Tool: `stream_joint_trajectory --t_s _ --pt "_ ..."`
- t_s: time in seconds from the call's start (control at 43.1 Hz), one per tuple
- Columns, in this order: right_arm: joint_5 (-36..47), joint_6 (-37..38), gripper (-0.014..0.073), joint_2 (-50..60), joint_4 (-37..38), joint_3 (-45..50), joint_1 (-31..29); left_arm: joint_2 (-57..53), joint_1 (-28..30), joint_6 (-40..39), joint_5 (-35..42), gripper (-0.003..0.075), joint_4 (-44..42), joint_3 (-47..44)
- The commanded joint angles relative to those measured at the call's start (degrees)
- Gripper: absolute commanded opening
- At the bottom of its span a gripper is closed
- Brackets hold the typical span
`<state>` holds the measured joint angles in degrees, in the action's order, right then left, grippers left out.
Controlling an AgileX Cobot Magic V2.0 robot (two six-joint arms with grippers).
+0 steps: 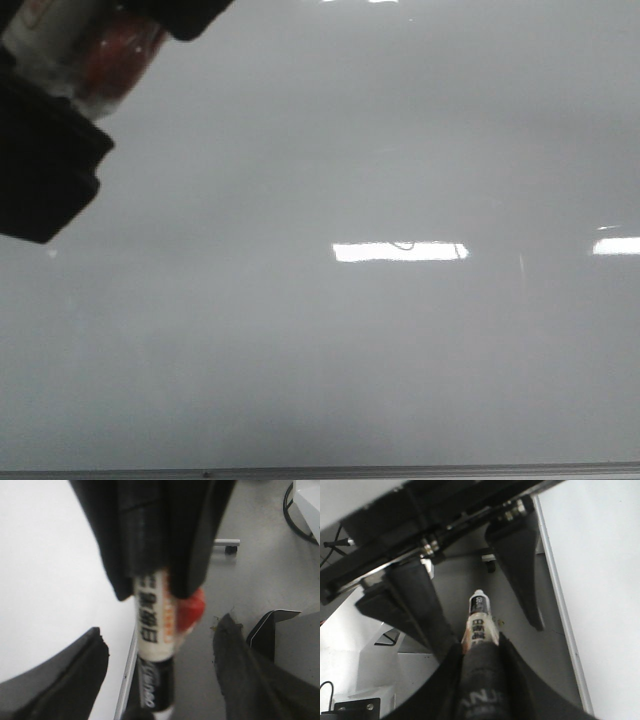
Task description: Write number 7 on whiteboard
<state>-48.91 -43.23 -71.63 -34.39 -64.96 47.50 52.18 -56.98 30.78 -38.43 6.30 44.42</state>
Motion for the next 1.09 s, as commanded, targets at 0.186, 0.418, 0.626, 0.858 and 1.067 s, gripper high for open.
stream_joint_trajectory --t_s 0.186,0.418,0.626,0.858,1.067 --pt "16.67 -0.03 -0.0064 4.83 -5.12 4.89 -11.82 -15.24 -0.4 -1.79 7.14 0.0217 1.02 -1.75" --pt "24.75 -0.03 -0.0069 4.77 -9.3 5.81 -13.72 -29.94 -0.4 -6.6 6.89 -0.002 1.27 -9.98" --pt "26.53 -0.08 -0.0068 -0.13 -9.3 5.09 -13.72 -35.36 -0.4 -7.74 6.89 -0.002 3.0 -12.77" --pt "27.85 -0.08 -0.0068 -12.77 -10.89 -2.24 -13.72 -35.36 -0.4 -7.74 6.89 -0.002 3.12 -12.88" --pt "28.31 -0.08 -0.0068 -21.3 -11.34 -6.86 -13.72 -35.36 -0.4 -7.74 6.89 -0.002 3.12 -12.88"
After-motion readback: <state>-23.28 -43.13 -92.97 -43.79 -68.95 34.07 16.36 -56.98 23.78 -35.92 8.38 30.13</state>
